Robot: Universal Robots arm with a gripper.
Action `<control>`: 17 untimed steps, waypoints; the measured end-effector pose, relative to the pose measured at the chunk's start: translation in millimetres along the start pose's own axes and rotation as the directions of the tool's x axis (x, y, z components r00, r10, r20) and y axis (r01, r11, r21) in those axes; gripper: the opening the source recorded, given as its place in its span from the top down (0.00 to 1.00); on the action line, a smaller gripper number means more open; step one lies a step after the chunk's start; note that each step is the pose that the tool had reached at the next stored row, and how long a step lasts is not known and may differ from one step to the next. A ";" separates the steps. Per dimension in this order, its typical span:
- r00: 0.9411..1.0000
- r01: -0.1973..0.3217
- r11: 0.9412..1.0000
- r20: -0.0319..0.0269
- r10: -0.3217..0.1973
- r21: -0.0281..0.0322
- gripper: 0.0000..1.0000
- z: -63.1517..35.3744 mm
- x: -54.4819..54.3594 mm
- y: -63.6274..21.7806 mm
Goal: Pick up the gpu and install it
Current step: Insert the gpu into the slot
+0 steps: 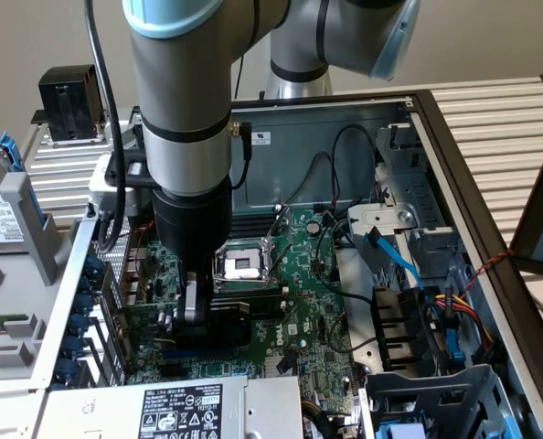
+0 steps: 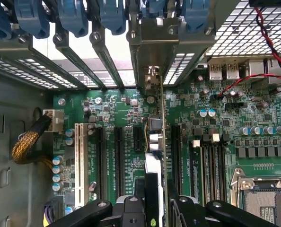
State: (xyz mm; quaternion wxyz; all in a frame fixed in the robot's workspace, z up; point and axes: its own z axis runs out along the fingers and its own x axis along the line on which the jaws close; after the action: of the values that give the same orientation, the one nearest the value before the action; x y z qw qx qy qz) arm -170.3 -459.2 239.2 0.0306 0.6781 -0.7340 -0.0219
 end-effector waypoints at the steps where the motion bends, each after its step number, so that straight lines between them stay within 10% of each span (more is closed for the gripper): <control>1: 1.000 0.000 1.000 0.000 0.000 0.000 0.72 0.4 0.0 0.0; 17: 1.000 0.001 1.000 0.007 -0.001 -0.001 0.72 1.6 -0.1 -0.2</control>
State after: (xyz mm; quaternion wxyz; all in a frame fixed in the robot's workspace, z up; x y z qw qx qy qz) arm -170.3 -459.1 237.6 0.0283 0.6782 -0.7339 -0.0244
